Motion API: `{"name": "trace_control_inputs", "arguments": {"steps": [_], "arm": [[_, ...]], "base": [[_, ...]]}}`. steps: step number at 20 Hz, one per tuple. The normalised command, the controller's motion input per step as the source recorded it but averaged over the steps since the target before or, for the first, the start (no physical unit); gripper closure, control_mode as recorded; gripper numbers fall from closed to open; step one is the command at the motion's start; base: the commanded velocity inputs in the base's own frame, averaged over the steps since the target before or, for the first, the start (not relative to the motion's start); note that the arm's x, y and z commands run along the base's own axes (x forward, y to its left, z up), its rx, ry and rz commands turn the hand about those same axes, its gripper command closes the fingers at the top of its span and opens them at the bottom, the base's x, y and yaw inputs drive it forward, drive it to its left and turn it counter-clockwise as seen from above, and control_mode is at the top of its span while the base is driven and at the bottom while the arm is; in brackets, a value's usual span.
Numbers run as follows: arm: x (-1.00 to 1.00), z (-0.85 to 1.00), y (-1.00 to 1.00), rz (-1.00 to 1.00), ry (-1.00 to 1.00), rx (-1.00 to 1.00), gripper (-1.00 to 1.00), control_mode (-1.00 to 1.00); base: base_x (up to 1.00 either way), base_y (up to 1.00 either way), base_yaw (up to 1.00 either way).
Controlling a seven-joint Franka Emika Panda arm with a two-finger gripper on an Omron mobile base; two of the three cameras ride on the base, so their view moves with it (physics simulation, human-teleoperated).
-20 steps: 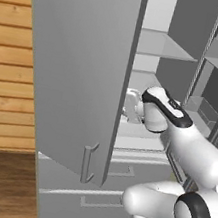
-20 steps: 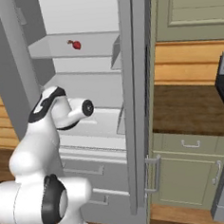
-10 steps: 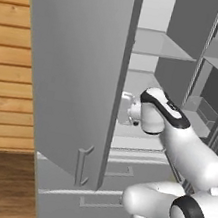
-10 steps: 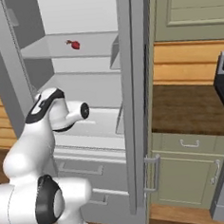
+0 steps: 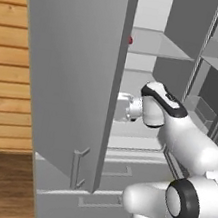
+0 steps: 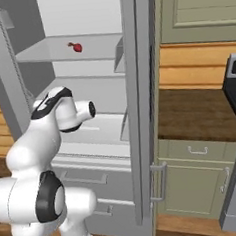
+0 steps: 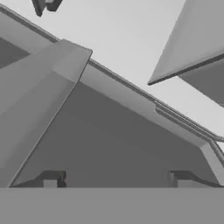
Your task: Take the strawberry from the fridge and place it on top of the pancake, located on the dining counter.
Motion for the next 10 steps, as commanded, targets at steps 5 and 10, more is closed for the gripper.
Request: {"name": "trace_control_inputs", "arguments": {"steps": [5, 10], "arm": [[-0.63, 0.19, 1.00, 0.07, -0.15, -0.28, -1.00, -1.00], [-0.36, 0.08, 1.00, 0.00, -0.13, -0.21, -1.00, -1.00]], "base": [[0.00, 0.00, 0.00], [0.00, 0.00, 0.00]]}}
